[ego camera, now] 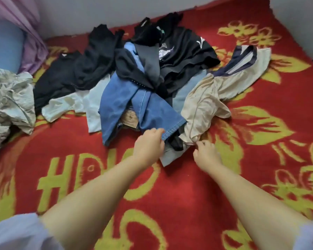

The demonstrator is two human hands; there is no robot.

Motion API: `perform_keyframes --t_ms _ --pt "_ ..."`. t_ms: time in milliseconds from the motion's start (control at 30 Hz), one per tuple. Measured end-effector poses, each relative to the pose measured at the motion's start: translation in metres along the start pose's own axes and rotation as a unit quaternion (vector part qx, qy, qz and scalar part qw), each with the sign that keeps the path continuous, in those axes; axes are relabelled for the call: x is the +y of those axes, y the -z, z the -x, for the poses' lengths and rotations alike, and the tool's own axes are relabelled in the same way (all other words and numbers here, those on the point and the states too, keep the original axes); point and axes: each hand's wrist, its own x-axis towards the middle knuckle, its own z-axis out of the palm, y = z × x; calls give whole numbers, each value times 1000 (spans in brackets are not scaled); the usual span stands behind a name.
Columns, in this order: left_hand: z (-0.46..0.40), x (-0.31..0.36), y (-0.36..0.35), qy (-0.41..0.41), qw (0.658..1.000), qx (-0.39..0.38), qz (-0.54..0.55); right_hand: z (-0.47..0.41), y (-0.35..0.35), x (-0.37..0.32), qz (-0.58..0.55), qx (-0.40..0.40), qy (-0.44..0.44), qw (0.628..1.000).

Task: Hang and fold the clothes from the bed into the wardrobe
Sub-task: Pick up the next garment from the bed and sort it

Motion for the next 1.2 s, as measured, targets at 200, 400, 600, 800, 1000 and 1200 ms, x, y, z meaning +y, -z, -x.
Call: perform_keyframes --t_ms 200,400,600,800,1000,1200 --pt "-120 -23 -31 -84 989 84 -84 -29 -85 16 31 148 17 988" --pt "-221 -35 -28 -76 954 78 -280 -34 -88 18 50 194 31 979" --pt "-231 -50 -21 -114 952 38 -281 -35 -89 19 47 202 38 978" --pt "-123 -16 -50 -66 989 117 -55 -34 -89 17 30 222 41 974" --pt "20 -22 -70 -81 991 98 -31 -13 -71 14 -3 119 10 993" --pt "116 15 -11 46 994 -22 100 82 -5 -25 -79 57 -11 995"
